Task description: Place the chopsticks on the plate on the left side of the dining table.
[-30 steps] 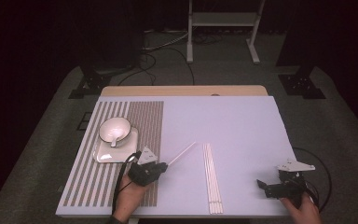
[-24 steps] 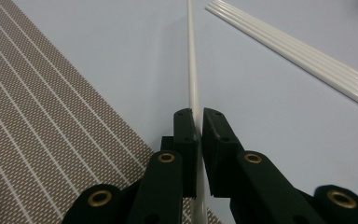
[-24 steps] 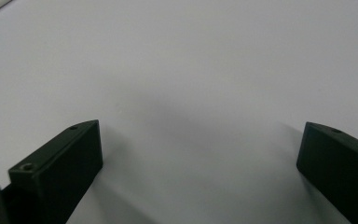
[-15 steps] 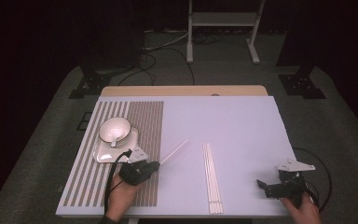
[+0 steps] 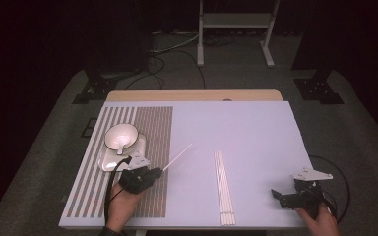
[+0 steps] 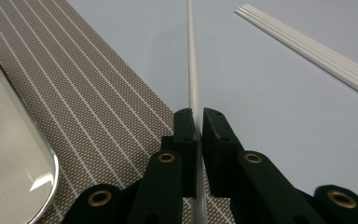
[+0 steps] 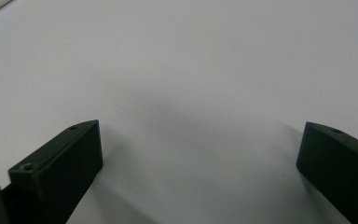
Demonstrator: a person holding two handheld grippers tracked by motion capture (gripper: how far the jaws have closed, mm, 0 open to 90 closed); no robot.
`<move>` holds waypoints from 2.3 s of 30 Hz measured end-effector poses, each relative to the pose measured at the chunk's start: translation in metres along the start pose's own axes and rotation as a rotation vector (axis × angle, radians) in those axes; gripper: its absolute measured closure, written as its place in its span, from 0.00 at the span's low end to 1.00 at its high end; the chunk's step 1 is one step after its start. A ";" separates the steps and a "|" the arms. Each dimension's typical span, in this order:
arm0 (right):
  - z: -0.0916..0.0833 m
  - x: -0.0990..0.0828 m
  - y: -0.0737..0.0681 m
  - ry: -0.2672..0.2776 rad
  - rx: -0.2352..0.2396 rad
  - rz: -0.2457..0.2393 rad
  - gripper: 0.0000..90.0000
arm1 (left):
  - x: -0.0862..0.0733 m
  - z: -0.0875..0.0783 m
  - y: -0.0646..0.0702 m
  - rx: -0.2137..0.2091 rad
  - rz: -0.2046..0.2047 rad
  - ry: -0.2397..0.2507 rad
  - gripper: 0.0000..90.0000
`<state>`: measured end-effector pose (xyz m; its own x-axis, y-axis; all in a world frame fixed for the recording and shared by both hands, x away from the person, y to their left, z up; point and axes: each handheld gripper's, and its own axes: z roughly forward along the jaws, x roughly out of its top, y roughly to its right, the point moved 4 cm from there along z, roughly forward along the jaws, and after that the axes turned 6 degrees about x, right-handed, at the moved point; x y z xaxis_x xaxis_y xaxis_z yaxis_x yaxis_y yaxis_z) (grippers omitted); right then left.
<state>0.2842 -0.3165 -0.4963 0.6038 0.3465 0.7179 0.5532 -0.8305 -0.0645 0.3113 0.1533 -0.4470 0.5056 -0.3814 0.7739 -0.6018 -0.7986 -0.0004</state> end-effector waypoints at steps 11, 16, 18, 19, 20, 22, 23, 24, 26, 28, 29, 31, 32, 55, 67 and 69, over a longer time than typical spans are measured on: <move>0.000 0.000 0.000 0.000 0.000 0.000 0.00 | -0.003 -0.007 -0.015 0.034 -0.020 -0.001 0.94; 0.000 0.000 0.000 0.000 0.000 0.000 0.00 | -0.004 -0.009 -0.021 0.045 -0.031 0.001 0.94; 0.000 0.000 0.000 0.000 0.000 0.000 0.00 | -0.005 -0.010 -0.024 0.052 -0.035 -0.002 0.94; 0.000 0.000 0.000 0.000 0.000 0.000 0.00 | -0.005 -0.010 -0.025 0.056 -0.035 0.000 0.94; 0.000 0.000 0.000 0.000 0.000 0.000 0.00 | -0.005 -0.010 -0.027 0.059 -0.037 0.001 0.94; 0.000 0.000 0.000 0.000 0.000 0.000 0.00 | -0.005 -0.011 -0.030 0.066 -0.043 0.000 0.94; 0.000 0.000 0.000 0.000 0.000 0.000 0.00 | -0.006 -0.011 -0.031 0.071 -0.046 0.003 0.94; 0.000 0.000 0.000 0.000 0.000 0.000 0.00 | -0.006 -0.012 -0.033 0.075 -0.045 -0.001 0.94; 0.000 0.000 0.000 0.000 0.000 0.000 0.00 | -0.007 -0.013 -0.036 0.083 -0.051 0.000 0.94; 0.000 0.000 0.000 0.000 0.000 0.000 0.00 | -0.007 -0.014 -0.039 0.090 -0.057 0.001 0.94; 0.000 0.000 0.000 0.000 0.000 0.000 0.00 | -0.008 -0.014 -0.041 0.093 -0.060 0.003 0.94; 0.000 0.000 0.000 0.000 0.000 0.000 0.00 | -0.008 -0.015 -0.043 0.102 -0.064 0.003 0.94; 0.000 0.000 0.000 0.000 0.000 0.000 0.00 | -0.009 -0.015 -0.045 0.106 -0.063 0.001 0.94; 0.000 0.000 0.000 0.000 0.000 0.000 0.00 | -0.017 -0.019 -0.077 0.180 -0.107 -0.006 0.94; 0.000 0.000 0.000 0.000 0.000 0.000 0.00 | -0.019 -0.018 -0.087 0.199 -0.119 -0.016 0.94; 0.000 0.000 0.000 0.000 0.000 0.000 0.00 | -0.019 -0.018 -0.089 0.201 -0.120 -0.018 0.94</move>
<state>0.2842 -0.3165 -0.4963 0.6039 0.3466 0.7178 0.5533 -0.8305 -0.0646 0.3442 0.2401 -0.4509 0.5783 -0.2845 0.7646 -0.4020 -0.9149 -0.0364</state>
